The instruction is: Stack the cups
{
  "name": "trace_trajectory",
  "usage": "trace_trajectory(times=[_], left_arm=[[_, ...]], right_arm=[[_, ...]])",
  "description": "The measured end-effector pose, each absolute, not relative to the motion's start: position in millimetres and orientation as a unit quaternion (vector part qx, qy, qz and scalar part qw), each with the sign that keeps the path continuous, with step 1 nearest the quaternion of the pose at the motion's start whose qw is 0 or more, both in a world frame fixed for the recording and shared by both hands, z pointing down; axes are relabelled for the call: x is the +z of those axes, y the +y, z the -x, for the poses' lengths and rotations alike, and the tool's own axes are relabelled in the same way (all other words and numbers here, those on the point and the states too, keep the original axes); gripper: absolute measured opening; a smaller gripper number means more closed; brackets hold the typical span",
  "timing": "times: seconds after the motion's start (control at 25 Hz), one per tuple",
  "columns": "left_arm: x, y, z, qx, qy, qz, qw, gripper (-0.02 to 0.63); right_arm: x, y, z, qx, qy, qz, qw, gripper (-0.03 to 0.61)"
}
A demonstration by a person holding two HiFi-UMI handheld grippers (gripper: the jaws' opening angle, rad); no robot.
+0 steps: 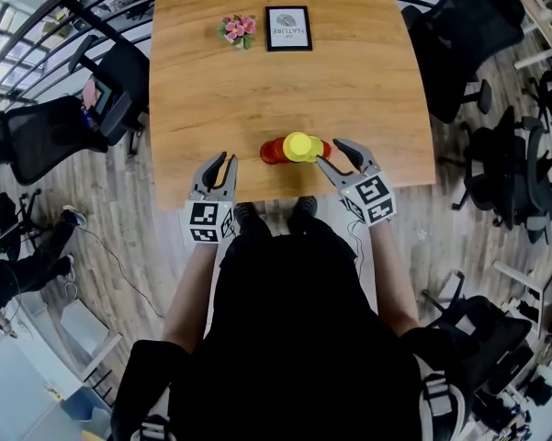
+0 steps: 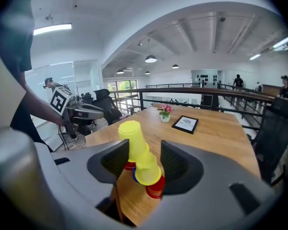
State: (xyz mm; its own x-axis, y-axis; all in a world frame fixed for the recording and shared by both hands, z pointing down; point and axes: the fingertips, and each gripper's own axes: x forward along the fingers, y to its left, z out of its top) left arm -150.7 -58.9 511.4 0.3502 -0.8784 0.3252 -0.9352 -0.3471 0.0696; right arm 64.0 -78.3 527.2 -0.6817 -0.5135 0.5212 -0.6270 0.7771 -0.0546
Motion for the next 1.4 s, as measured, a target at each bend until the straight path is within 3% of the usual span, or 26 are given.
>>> trace_trajectory(times=[0.12, 0.32, 1.4], left_arm=[[505, -59, 148, 0.111, -0.561, -0.812, 0.116, 0.044], [501, -53, 134, 0.107, -0.558, -0.815, 0.118, 0.026], [504, -30, 99, 0.110, -0.582, -0.794, 0.138, 0.026]], right_arm=[[532, -79, -80, 0.116, -0.906, -0.323, 0.249, 0.167], [540, -80, -101, 0.099, -0.901, -0.335, 0.259, 0.008], [567, -69, -130, 0.066, -0.911, -0.288, 0.287, 0.006]])
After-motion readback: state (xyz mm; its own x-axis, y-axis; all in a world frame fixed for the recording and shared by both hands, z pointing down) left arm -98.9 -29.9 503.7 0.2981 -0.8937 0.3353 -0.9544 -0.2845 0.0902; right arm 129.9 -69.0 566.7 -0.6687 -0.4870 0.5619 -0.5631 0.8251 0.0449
